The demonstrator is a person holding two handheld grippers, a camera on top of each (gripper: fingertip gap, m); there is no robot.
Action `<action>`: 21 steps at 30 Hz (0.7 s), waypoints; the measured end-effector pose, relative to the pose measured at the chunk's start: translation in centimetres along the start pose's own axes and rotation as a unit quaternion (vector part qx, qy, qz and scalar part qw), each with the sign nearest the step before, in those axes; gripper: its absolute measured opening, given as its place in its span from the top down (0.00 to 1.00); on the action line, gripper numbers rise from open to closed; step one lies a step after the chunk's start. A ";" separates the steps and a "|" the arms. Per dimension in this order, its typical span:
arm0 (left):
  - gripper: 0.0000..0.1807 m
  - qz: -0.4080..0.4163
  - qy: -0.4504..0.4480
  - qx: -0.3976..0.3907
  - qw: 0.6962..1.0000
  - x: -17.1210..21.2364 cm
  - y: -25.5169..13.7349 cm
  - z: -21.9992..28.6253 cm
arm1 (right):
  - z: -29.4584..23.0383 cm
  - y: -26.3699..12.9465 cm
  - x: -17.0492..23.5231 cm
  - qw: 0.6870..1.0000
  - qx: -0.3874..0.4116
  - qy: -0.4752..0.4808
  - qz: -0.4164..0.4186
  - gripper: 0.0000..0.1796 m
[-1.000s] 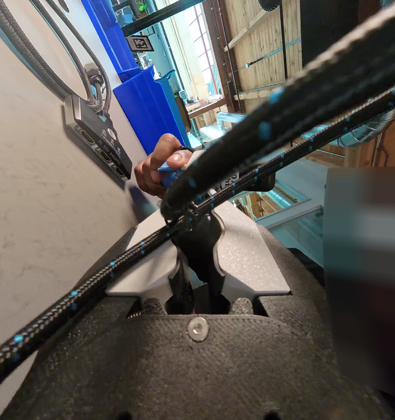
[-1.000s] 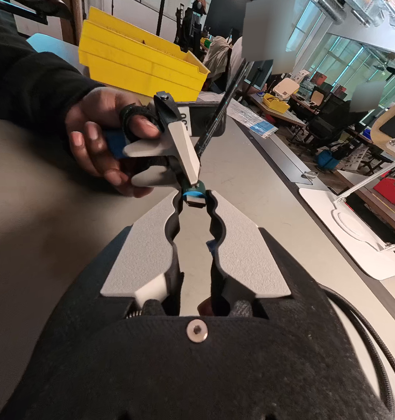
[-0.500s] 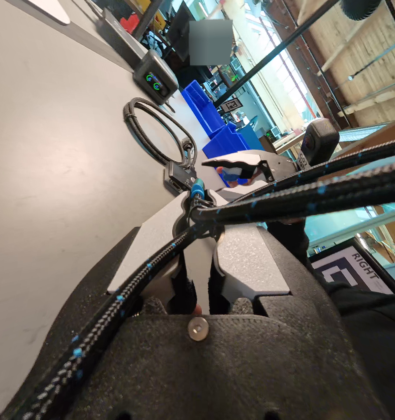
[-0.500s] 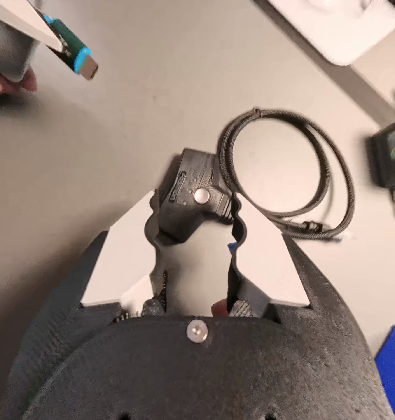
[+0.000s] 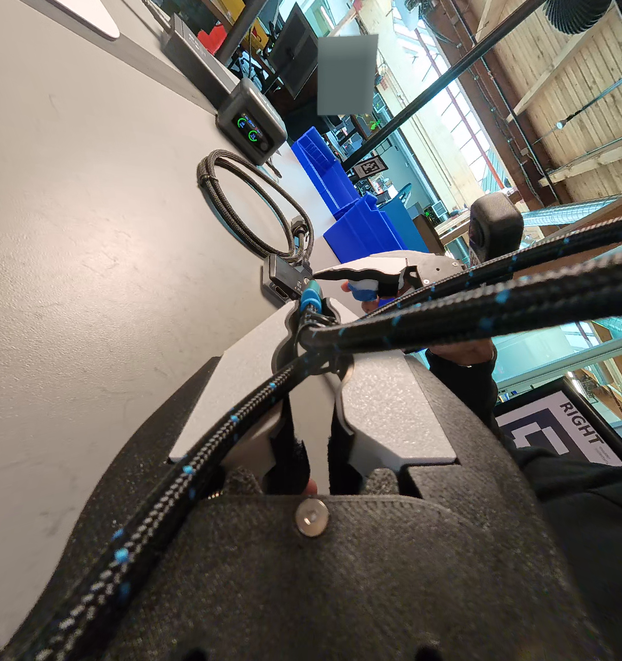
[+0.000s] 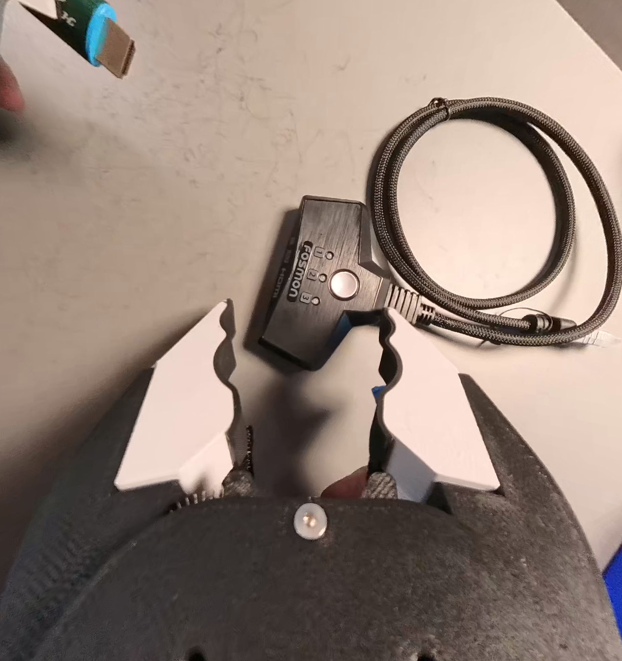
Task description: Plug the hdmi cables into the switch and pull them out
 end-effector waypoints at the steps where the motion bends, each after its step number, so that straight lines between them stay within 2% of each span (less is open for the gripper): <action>1: 0.94 0.000 0.000 0.000 1.000 0.0 0.0 0.0 | 0.2 -0.3 0.1 1.000 0.001 0.006 0.001 0.56; 4: 0.94 0.000 0.002 -0.002 1.000 0.0 0.0 0.0 | 0.5 -0.5 0.9 1.000 0.013 0.008 -0.021 0.59; 7: 0.94 0.000 0.004 -0.002 1.000 0.0 0.0 0.0 | -0.9 0.4 1.0 0.999 -0.010 -0.003 -0.037 0.65; 9: 0.94 0.000 0.004 -0.002 1.000 0.0 0.0 0.0 | -1.8 0.8 0.5 0.999 -0.007 -0.012 -0.034 0.62; 11: 0.94 0.001 0.004 -0.004 1.000 0.0 0.0 0.0 | -3.4 0.7 -0.2 0.998 -0.060 -0.015 -0.012 0.59; 13: 0.94 0.001 0.004 -0.006 1.000 0.0 0.0 -0.1 | -4.8 0.2 -0.8 0.993 -0.112 -0.034 0.013 0.65; 17: 0.94 0.000 0.005 -0.007 1.000 0.0 0.0 -0.1 | -4.4 -0.4 -1.0 0.985 -0.092 -0.146 0.029 0.55; 21: 0.94 -0.002 0.002 -0.005 1.000 0.0 0.0 -0.1 | -3.9 0.8 -1.5 0.963 -0.123 -0.234 0.043 0.42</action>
Point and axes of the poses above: each gripper's, where its closed fingertips meet, y out along the fingers, x out of its underside, z = x × y across the jaws, the point moved 6 cm from there along -y, back along the fingers, and after that the axes turned 7 degrees about -y, right-handed, at the moved point
